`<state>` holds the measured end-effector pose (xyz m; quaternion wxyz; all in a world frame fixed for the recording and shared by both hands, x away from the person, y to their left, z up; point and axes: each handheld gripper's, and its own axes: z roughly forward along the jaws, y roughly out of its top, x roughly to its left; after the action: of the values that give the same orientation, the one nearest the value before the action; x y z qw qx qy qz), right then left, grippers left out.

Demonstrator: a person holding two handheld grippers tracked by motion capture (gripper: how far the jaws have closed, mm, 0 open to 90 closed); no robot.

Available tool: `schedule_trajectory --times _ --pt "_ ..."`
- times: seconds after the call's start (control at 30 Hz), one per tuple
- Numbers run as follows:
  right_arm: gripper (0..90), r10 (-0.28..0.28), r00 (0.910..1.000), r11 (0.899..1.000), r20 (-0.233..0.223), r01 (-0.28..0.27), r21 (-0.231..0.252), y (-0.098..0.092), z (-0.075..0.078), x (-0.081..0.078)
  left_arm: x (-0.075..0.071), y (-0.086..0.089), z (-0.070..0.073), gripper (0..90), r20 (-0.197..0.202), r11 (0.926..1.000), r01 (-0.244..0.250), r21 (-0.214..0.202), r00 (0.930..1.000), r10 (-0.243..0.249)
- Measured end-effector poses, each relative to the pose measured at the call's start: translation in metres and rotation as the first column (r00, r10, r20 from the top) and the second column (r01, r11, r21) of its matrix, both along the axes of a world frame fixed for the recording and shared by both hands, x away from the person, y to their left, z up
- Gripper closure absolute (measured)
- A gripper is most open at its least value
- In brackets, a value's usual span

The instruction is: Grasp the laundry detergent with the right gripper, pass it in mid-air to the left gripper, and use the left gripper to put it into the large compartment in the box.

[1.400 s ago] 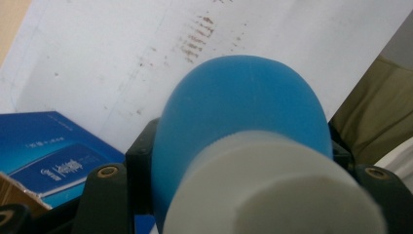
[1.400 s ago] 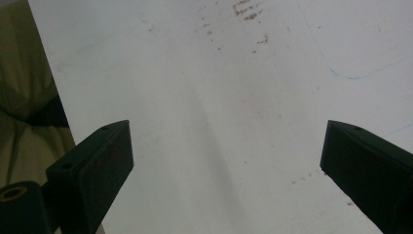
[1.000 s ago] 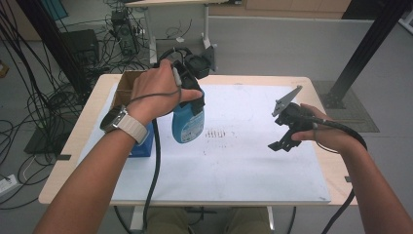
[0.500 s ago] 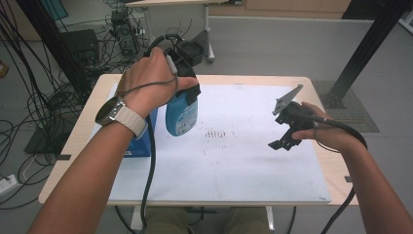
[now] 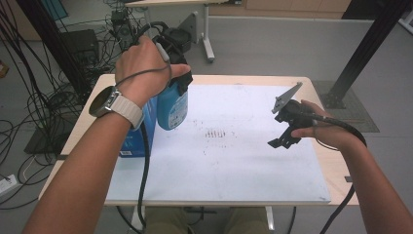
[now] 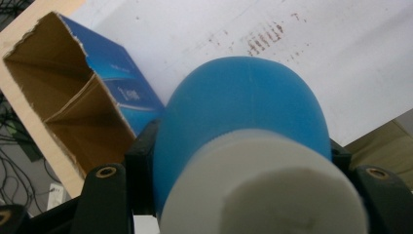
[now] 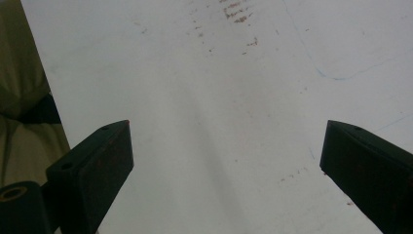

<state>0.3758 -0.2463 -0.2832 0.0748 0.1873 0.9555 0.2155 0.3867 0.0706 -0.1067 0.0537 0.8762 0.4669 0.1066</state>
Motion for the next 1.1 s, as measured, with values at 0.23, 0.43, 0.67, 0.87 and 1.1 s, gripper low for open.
schedule_trajectory --times 0.23,0.43,0.67,0.87,1.1 --pt "5.3 0.002 1.0000 1.000 0.008 -0.002 0.001 -0.001 0.004 0.002 0.003 0.009 0.011 38.0 -0.010 0.9984 -0.057 -0.006 0.9983 0.057" --pt "5.0 0.004 0.9999 1.000 0.011 -0.004 -0.003 -0.001 0.007 0.006 0.007 0.016 0.016 38.0 -0.013 0.9907 -0.133 -0.028 0.9911 0.133" --pt "5.2 0.007 0.9999 1.000 0.012 -0.006 -0.009 0.001 0.010 0.011 0.012 0.023 0.023 38.0 -0.010 0.9811 -0.190 -0.038 0.9819 0.189" --pt "5.2 0.009 0.9999 1.000 0.009 -0.009 -0.009 0.002 0.010 0.014 0.014 0.028 0.026 37.9 -0.018 0.9747 -0.218 -0.048 0.9759 0.218" --pt "5.2 0.006 1.0000 1.000 0.005 -0.005 -0.015 0.002 0.009 0.015 0.016 0.039 0.030 37.9 -0.023 0.9656 -0.256 -0.048 0.9667 0.255"
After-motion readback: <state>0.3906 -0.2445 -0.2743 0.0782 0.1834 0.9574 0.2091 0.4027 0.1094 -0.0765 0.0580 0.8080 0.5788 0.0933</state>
